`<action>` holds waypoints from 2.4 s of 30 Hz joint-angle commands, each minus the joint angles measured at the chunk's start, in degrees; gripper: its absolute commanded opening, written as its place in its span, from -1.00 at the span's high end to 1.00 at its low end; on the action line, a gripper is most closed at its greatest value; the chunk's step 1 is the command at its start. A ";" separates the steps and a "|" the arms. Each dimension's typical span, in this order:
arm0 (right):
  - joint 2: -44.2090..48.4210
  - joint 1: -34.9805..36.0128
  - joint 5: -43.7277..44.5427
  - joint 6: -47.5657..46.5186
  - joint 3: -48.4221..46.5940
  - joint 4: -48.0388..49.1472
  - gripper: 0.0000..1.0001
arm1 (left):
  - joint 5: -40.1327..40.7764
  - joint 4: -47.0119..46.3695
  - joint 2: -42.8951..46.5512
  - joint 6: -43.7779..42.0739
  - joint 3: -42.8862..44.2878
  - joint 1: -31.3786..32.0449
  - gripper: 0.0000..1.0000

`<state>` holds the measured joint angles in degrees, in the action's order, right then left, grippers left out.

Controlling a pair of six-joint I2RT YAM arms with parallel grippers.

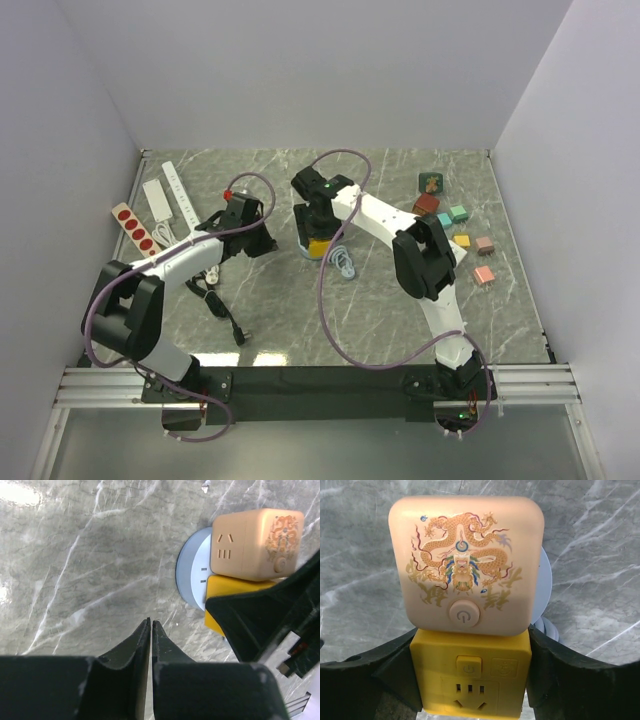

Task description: Pull the plug off the socket

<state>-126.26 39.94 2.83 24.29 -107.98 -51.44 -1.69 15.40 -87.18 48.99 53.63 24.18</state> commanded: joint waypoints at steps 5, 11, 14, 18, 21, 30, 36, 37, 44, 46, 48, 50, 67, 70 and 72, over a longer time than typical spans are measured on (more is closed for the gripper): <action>6.89 -3.54 -17.54 0.49 5.05 6.41 1.00 | -2.69 -5.20 -3.08 -0.65 -1.15 -0.19 0.61; 12.70 -8.30 -32.97 2.87 12.45 13.47 1.00 | -7.44 -13.81 -3.70 1.19 -3.44 -0.19 0.08; 12.88 -9.35 -35.43 2.69 13.50 14.69 1.00 | -9.90 -17.94 -2.91 3.03 -4.05 -0.19 -0.21; 14.46 -10.59 -37.99 4.27 17.45 18.65 1.00 | -12.89 -19.62 -5.01 6.02 -3.18 -0.19 -0.27; 14.90 -10.50 -38.34 4.44 18.59 19.80 1.00 | -16.05 -22.25 -6.59 9.17 -3.44 -0.10 -0.28; 16.57 -10.76 -41.50 7.95 23.43 27.26 1.00 | -17.99 -24.54 -12.40 12.62 -2.65 0.60 0.02; 15.95 -10.76 -43.52 9.72 23.26 29.29 1.00 | -17.64 -23.66 -13.55 12.27 -2.04 0.69 0.64; 15.95 -10.85 -43.52 9.72 23.26 29.38 1.00 | -17.73 -23.66 -13.55 12.27 -2.03 0.69 0.80; 15.60 -16.20 -45.72 6.30 19.14 22.18 1.00 | -13.17 -17.25 -13.02 8.85 -1.50 -0.01 0.99; 15.78 -20.24 -45.28 4.19 17.47 17.37 1.00 | -11.50 -16.11 -12.58 8.23 -2.65 -1.42 0.99; 14.73 -22.53 -44.84 0.50 13.16 13.05 1.00 | -11.49 -16.01 -12.49 7.44 -3.96 -2.64 0.99; 13.15 -25.26 -44.84 -1.87 9.66 8.47 1.00 | -11.31 -15.75 -12.93 6.47 -4.58 -4.14 0.99; 22.99 -26.93 -22.10 7.87 19.67 16.57 1.00 | -12.63 -12.68 -12.93 4.53 1.04 -4.85 0.99; 21.32 -30.95 -14.11 9.97 15.54 12.35 1.00 | -13.42 -12.41 -12.84 4.01 1.83 -4.85 0.99; 20.79 -33.51 -11.28 11.29 14.12 11.37 1.00 | -14.47 -12.06 -12.76 3.57 2.36 -4.85 0.99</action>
<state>-106.76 10.94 -18.52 32.21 -89.06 -38.87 -17.23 -2.02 -99.92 56.73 54.92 19.22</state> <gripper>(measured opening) 0.691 0.380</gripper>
